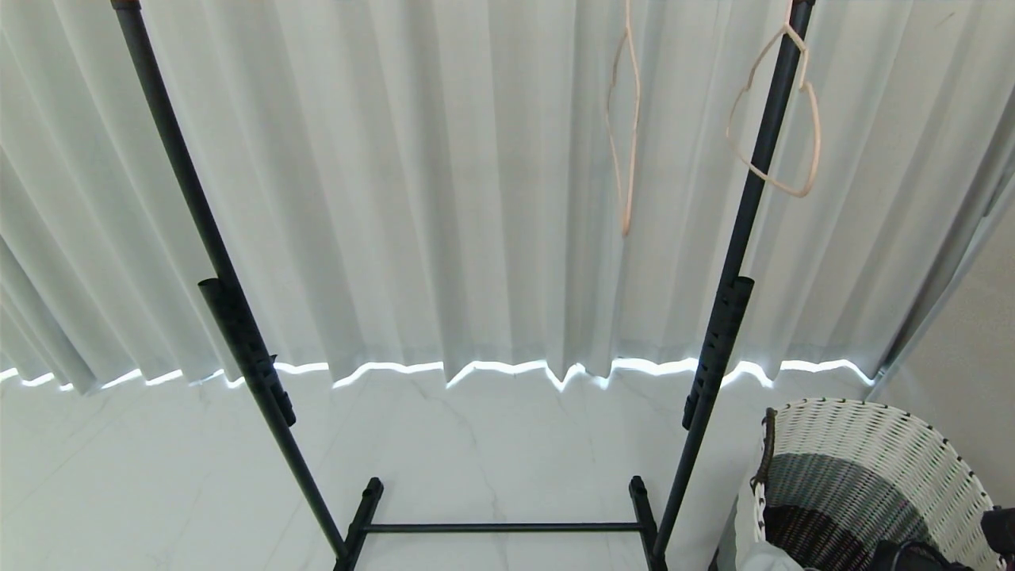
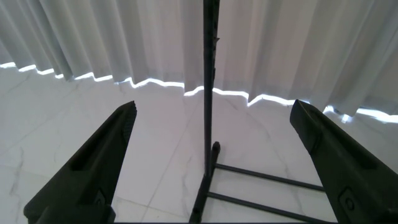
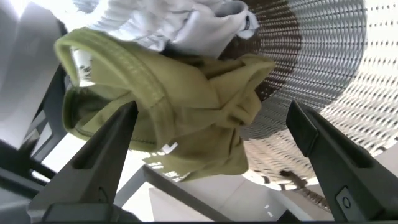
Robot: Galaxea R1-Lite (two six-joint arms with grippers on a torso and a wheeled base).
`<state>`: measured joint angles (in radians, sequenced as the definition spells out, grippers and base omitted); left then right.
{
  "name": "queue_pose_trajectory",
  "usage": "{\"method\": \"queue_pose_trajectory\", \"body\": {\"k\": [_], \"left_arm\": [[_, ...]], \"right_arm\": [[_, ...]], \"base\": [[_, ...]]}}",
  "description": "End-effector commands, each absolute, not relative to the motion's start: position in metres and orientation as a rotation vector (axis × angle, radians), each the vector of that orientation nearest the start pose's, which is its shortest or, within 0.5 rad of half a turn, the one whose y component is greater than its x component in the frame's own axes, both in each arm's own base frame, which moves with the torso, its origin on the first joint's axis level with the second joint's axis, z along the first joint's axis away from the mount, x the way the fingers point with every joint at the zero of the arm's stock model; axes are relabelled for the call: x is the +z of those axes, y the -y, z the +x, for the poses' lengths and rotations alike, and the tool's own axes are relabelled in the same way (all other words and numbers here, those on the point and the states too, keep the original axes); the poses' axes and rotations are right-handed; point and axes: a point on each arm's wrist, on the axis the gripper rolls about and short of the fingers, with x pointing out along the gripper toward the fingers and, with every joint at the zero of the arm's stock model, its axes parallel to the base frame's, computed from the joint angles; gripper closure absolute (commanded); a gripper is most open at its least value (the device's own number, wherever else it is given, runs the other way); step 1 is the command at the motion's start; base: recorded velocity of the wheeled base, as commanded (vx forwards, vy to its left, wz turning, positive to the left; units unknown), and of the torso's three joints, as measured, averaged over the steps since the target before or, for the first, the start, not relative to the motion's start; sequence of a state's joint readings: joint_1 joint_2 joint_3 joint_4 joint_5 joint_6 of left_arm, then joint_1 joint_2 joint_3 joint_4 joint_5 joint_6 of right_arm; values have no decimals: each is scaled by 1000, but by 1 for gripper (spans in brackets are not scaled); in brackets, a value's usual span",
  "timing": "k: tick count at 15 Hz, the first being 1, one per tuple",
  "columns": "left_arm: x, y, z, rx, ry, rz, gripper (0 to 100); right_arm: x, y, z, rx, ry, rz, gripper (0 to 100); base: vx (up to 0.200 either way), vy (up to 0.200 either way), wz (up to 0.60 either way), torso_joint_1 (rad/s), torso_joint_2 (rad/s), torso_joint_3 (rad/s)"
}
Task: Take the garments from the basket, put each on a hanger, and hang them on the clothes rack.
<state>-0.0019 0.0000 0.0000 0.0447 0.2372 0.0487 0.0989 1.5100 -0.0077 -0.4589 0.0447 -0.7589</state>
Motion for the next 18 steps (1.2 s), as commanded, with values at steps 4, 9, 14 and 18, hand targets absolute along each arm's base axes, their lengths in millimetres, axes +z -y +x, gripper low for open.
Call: {"method": "queue_pose_trajectory", "body": {"k": [4,9,14,18], "left_arm": [[71,-5,-24,235,-50,54,0],[71,-5,-24,235,-50,53,0],[71,-5,-24,235,-50,53,0],[71,-5,-24,234,-50,54,0]], "right_arm": [[40,-14,130,499,-891,-718,0],[44,-14,132,477,-849,-728,100],[64,-12,123,382,-721,-759,100],[94,-9,118,255,-552,-701,100]], "base": [[0,0,0,0,0,0],[0,0,0,0,0,0],[0,0,0,0,0,0],[0,0,0,0,0,0]]}}
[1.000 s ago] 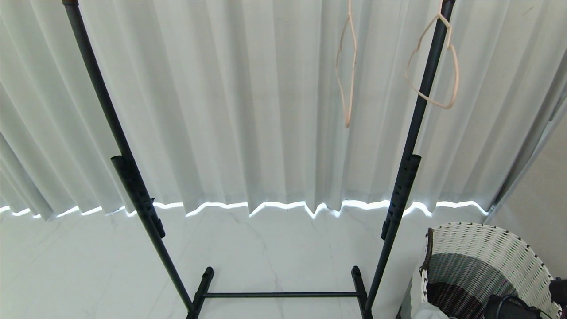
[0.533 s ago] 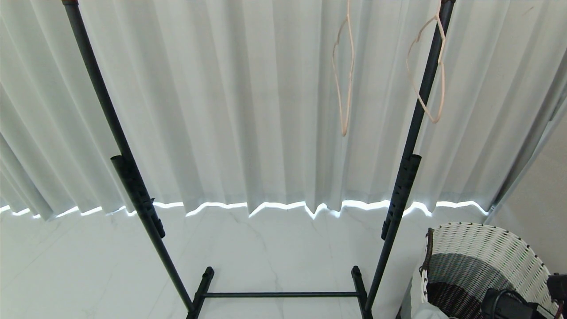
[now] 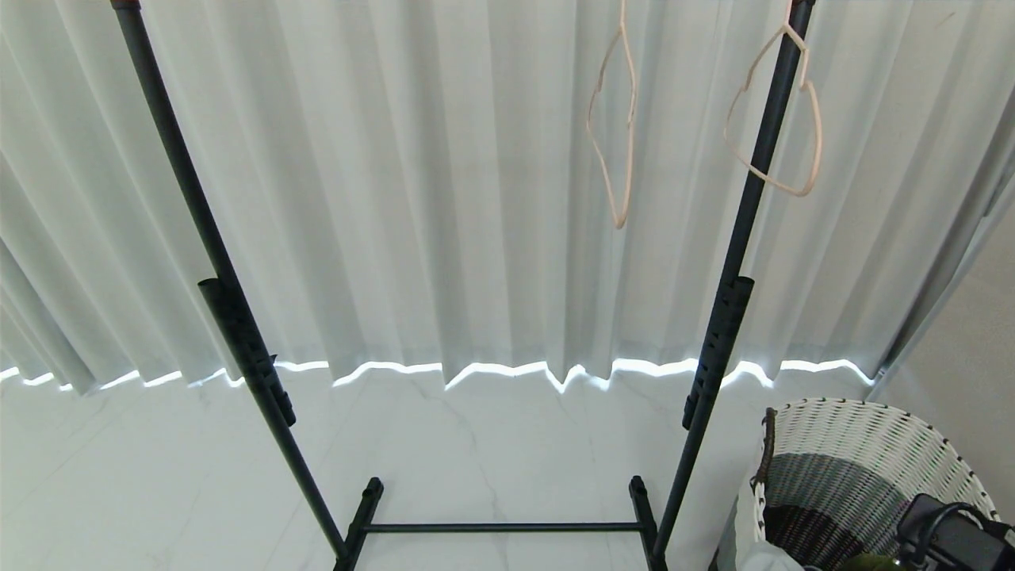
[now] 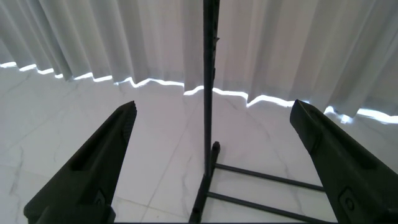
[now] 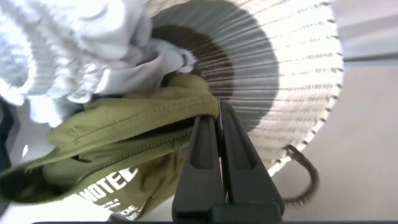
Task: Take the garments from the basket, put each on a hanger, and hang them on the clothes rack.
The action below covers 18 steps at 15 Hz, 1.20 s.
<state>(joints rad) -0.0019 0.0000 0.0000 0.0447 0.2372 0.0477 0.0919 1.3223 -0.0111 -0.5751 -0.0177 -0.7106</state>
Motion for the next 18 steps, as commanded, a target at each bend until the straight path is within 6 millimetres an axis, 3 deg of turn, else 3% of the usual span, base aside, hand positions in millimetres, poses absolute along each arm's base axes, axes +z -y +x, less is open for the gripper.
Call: {"method": "queue_pose_trajectory", "body": {"k": [1,7,10,18], "left_arm": [[71,-5,-24,235,-50,53,0],[71,-5,-24,235,-50,54,0],[71,-5,-24,235,-50,54,0],[71,-5,-24,235,-50,56,0]], "right_arm": [[104,-6,118,222,-529,-693,100],[188,-3,90,167,-503,-504,100],[191,-3,88,162,-490,-445,100],[193,-3,78,153,-455,-437,100]], "base": [[0,0,0,0,0,0],[0,0,0,0,0,0],[0,0,0,0,0,0],[-200,0,0,2,2,-1]]}}
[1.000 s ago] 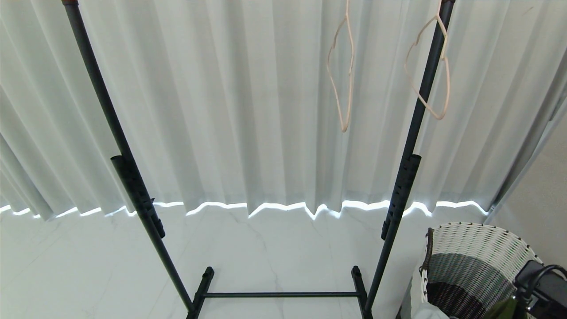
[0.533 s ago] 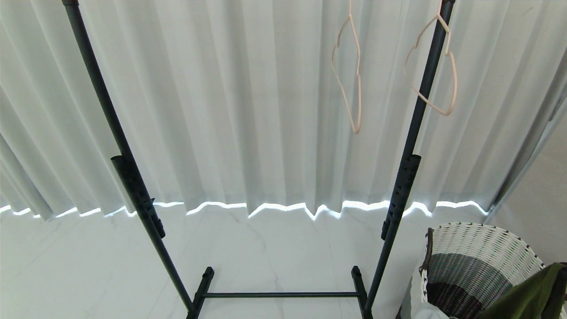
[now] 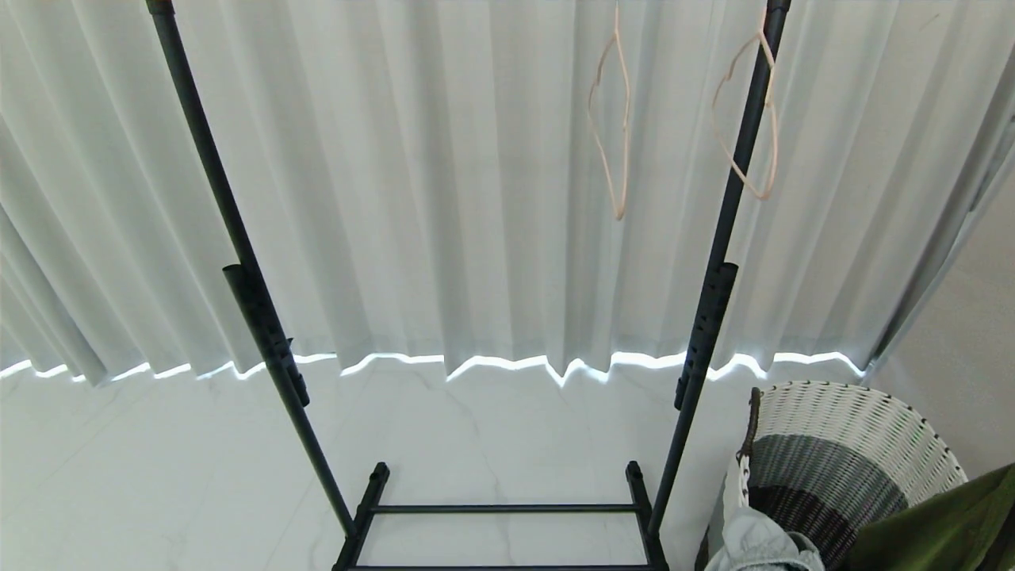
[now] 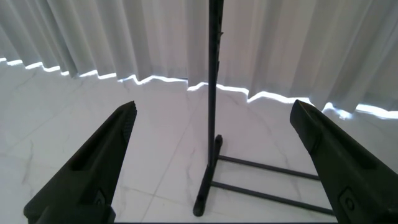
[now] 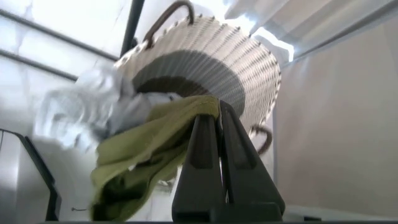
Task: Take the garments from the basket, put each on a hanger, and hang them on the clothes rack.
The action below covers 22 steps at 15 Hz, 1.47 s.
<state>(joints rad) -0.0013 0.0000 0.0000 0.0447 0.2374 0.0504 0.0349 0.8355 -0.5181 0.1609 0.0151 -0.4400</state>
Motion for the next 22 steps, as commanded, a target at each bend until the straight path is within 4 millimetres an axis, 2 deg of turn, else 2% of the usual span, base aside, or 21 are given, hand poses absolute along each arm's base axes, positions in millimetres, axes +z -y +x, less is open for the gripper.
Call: {"method": "queue_pose_trajectory", "body": {"k": [1,4,11,20,22], "left_arm": [[71,-5,-24,235,-50,56,0],[71,-5,-24,235,-50,54,0],[71,-5,-24,235,-50,54,0],[71,-5,-24,235,-50,54,0],[71,-5,-24,235,-50,53,0]], "right_arm": [[192,-3,78,155,-455,-438,100],[192,-3,77,154,-450,-440,100],[189,-3,75,158,-456,-442,100],[188,-3,74,158,-458,-442,100],[186,-3,74,159,-464,-442,100]], "base": [[-200,0,0,2,2,7],[-200,0,0,2,1,7],[0,0,0,0,0,0],[0,200,0,1,4,0],[0,0,0,0,0,0]]}}
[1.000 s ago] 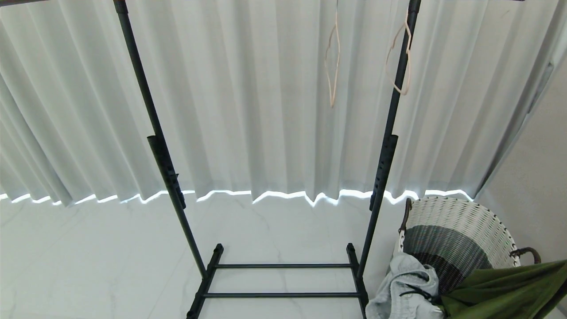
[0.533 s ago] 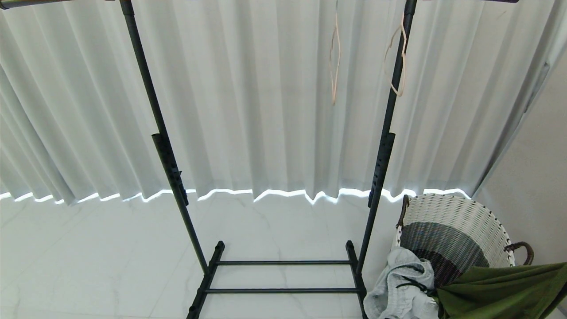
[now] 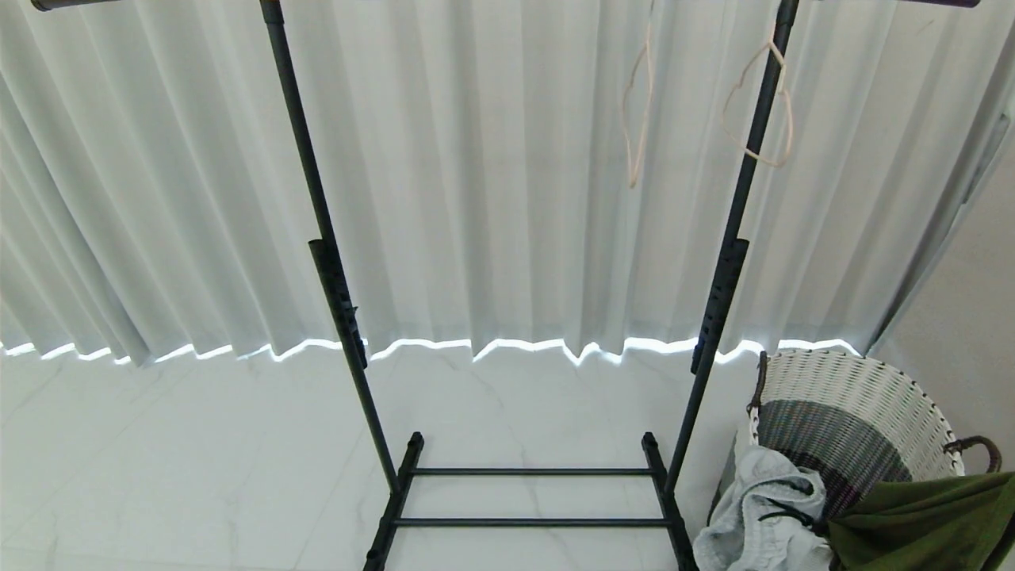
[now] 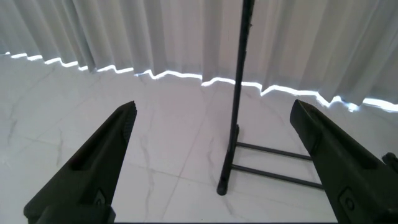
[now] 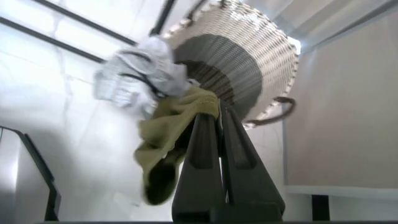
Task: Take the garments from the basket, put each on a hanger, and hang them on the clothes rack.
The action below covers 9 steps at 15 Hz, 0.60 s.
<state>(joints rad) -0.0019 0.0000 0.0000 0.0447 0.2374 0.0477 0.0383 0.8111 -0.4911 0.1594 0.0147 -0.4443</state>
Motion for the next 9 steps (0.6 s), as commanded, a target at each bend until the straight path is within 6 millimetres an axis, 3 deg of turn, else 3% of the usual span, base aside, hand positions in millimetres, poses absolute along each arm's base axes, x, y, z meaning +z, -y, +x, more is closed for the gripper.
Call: {"method": "queue_pose_trajectory", "body": {"k": [1,9], "left_arm": [[71,-5,-24,235,-50,53,0],[71,-6,-24,247,-43,-5,0]], "right_arm": [[186,-3,73,157,-462,-442,100],[180,-3,67,159,-464,-442,100]], "base": [[0,0,0,0,0,0],[0,0,0,0,0,0]]}}
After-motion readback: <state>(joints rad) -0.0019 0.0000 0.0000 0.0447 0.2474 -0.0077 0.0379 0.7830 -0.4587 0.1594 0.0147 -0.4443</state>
